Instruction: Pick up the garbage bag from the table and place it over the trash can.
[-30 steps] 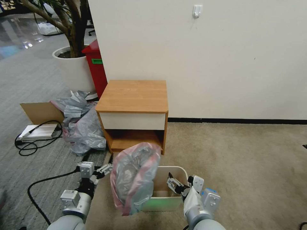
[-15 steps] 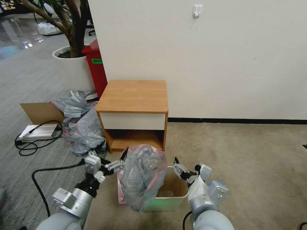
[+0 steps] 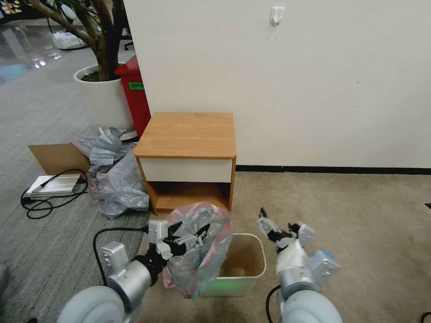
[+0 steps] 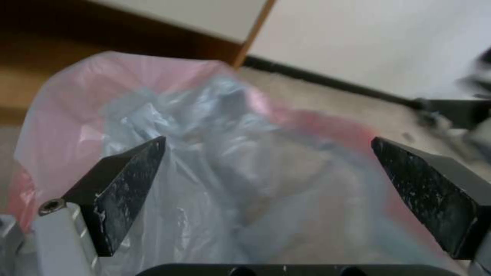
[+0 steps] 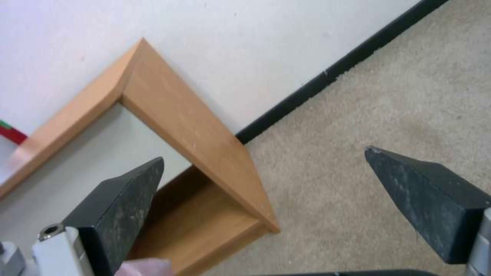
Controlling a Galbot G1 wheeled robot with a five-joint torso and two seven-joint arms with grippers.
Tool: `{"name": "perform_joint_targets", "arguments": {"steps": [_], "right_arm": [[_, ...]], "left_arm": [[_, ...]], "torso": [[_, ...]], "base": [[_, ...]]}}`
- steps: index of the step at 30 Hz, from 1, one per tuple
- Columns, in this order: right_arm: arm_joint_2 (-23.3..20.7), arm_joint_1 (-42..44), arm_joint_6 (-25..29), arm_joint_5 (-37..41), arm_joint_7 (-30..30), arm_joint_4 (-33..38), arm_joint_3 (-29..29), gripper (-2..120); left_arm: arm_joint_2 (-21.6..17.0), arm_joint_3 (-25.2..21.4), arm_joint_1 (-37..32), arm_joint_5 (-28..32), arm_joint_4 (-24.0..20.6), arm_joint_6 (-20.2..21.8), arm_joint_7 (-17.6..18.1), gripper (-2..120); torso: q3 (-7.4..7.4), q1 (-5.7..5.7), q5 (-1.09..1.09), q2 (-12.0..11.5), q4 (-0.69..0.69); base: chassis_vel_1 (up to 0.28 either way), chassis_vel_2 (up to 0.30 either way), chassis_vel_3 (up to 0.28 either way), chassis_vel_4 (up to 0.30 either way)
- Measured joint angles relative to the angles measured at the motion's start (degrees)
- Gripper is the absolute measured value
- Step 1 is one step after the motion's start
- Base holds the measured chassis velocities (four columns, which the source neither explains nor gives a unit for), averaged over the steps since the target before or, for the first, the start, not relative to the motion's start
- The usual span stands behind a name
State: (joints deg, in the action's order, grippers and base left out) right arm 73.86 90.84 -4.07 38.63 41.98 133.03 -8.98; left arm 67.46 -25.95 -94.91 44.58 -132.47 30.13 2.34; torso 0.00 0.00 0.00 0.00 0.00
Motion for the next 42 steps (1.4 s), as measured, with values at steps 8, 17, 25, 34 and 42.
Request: {"name": "perform_joint_targets", "arguments": {"steps": [8, 17, 25, 34, 42], "right_arm": [[1.2, 2.2, 1.6, -1.9, -0.9, -0.5, -0.6, 100], [2.3, 3.6, 3.0, -3.6, -1.2, -1.3, -0.6, 100], [2.2, 6.0, 5.0, -4.1, -1.2, -1.6, -3.8, 100], [3.2, 6.5, 5.8, -6.7, -1.3, -1.7, -3.0, 100], [3.3, 7.6, 6.9, -8.7, -1.4, -1.6, -2.1, 100]], "left_arm": [[2.3, 1.5, 1.0, -4.7, 3.2, -0.7, 4.1, 100], [3.4, 2.2, 1.6, -6.6, 5.1, 2.5, 7.0, 100], [4.3, 2.9, 2.9, -11.3, 5.5, 8.0, 9.7, 96], [5.1, 4.1, 4.8, -11.4, 7.1, 12.2, 9.5, 85], [6.0, 5.1, 5.9, -11.4, 10.1, 12.3, 7.6, 80]], "torso": [[0.00, 0.00, 0.01, 0.0, 0.00], [0.00, 0.00, 0.01, 0.0, 0.00], [0.00, 0.00, 0.01, 0.0, 0.00], [0.00, 0.00, 0.01, 0.0, 0.00], [0.00, 0.00, 0.00, 0.0, 0.00]], "base": [[0.000, 0.000, 0.000, 0.000], [0.000, 0.000, 0.000, 0.000], [0.000, 0.000, 0.000, 0.000], [0.000, 0.000, 0.000, 0.000], [0.000, 0.000, 0.000, 0.000]]}}
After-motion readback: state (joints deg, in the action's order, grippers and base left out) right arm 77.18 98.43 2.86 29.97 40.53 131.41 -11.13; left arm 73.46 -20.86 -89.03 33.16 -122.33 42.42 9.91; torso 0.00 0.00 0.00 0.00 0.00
